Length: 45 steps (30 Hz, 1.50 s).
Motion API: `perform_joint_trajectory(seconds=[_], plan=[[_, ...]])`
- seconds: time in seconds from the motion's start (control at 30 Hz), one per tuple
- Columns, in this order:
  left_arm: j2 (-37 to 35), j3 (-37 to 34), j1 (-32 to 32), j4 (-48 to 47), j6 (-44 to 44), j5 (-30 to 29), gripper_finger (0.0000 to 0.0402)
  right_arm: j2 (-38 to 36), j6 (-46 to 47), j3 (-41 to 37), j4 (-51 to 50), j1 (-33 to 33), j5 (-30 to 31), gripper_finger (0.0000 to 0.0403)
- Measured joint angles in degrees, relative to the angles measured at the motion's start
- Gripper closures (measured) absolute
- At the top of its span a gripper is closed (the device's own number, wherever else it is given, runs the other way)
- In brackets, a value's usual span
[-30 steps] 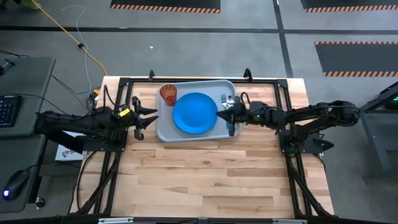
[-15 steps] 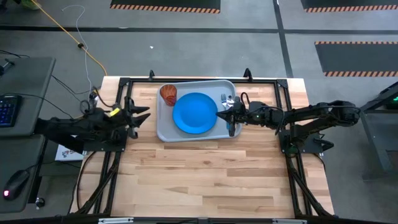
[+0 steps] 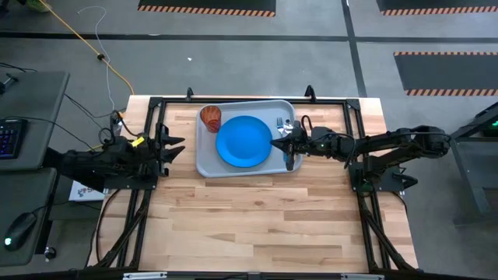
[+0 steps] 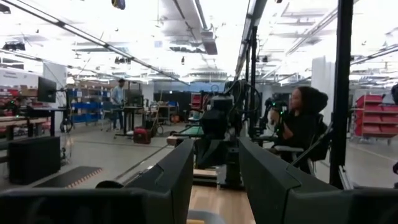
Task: Pick and place plate/cup/fork/spoon on tray
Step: Return to Home Position
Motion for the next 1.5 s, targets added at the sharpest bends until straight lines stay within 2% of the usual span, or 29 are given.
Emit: perform_joint_trajectory(seconds=[0.3, 0.57, 0.63, 0.73, 0.77, 0.9, 1.1, 1.2, 1.3, 1.5], plan=[[0.0, 0.0, 0.0, -0.5, -0.8, -0.8, 0.0284, 0.0, 0.0, 0.0, 0.0, 0.0, 0.1, 0.0402], [0.0, 0.0, 0.0, -10.4, -8.4, 1.9, 0.0284, 0.0, 0.0, 0.0, -0.8, 0.0, 0.1, 0.0402], [0.0, -0.9, 0.0, -10.1, -10.0, 1.8, 0.0285, 0.0, 0.0, 0.0, -1.1, 0.0, 0.1, 0.0402], [0.0, -3.9, -0.2, -8.4, -10.3, 1.8, 0.0306, 0.0, 0.0, 0.0, -1.4, 0.0, 0.1, 0.0402], [0.0, -5.4, -0.2, -6.6, -9.9, 1.5, 0.0319, 0.0, 0.1, 0.0, -1.4, 0.0, 0.1, 0.0402], [0.0, -5.5, -0.2, -9.3, -9.1, -2.3, 0.0387, 0.0, 0.9, 0.0, -1.5, 0.0, 0.2, 0.0402], [0.0, -5.5, -0.2, -9.6, -7.7, -2.1, 0.0398, 0.0, -2.1, -0.4, -4.2, 0.0, -1.2, 0.0402], [0.0, -5.5, -0.2, -9.6, -7.7, -3.6, 0.0395, -0.3, -2.5, -5.7, 3.8, -0.8, -4.7, 0.0402], [0.1, -5.5, -0.2, -9.6, -8.0, -3.8, 0.0390, -4.0, 0.4, -14.2, 12.8, -4.1, -7.4, 0.0403], [0.2, -5.5, -0.2, -10.7, -7.3, -3.8, 0.0396, -21.6, 6.5, -28.0, 17.7, -9.2, -10.0, 0.0403]])
